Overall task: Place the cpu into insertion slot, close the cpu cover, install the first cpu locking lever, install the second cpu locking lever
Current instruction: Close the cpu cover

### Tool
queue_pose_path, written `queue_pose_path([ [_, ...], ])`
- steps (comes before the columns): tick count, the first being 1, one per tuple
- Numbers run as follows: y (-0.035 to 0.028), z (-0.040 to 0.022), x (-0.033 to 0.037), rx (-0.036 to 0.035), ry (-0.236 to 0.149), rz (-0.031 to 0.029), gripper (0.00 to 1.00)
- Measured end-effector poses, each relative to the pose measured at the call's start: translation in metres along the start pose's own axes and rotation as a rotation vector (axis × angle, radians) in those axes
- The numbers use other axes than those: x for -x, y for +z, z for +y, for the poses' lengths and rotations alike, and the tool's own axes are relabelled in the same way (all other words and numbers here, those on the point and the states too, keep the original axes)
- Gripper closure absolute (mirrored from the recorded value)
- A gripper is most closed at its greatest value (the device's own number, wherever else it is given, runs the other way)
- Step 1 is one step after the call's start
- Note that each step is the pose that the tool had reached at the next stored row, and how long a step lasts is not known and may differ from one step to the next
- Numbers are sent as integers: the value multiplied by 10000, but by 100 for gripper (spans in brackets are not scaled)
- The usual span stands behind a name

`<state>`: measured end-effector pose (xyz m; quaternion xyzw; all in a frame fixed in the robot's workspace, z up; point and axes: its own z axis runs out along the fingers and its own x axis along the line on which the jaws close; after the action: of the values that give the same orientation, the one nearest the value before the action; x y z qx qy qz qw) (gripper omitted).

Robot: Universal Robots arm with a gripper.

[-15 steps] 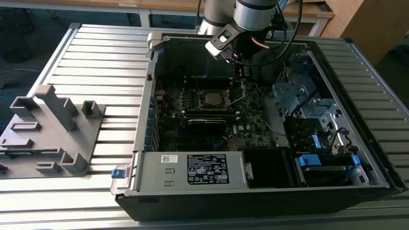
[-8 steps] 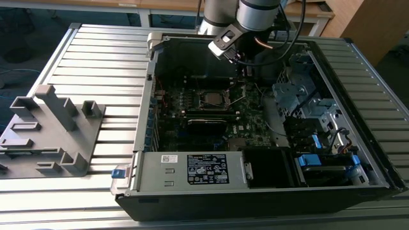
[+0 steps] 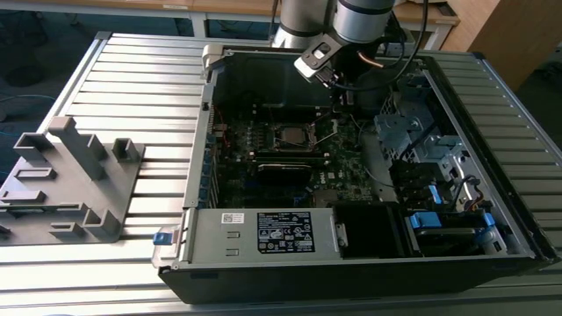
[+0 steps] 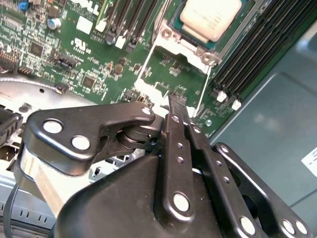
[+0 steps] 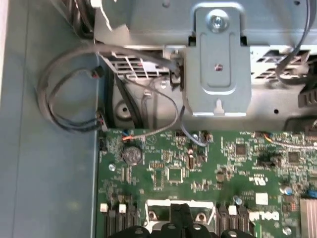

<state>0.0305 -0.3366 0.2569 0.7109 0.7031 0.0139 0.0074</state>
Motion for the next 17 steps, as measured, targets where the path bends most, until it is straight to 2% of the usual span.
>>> queue_pose_path([
  [11,9,176,-2,-3,-1,0,89],
  [17,17,224,-3,-2,0,1,89],
])
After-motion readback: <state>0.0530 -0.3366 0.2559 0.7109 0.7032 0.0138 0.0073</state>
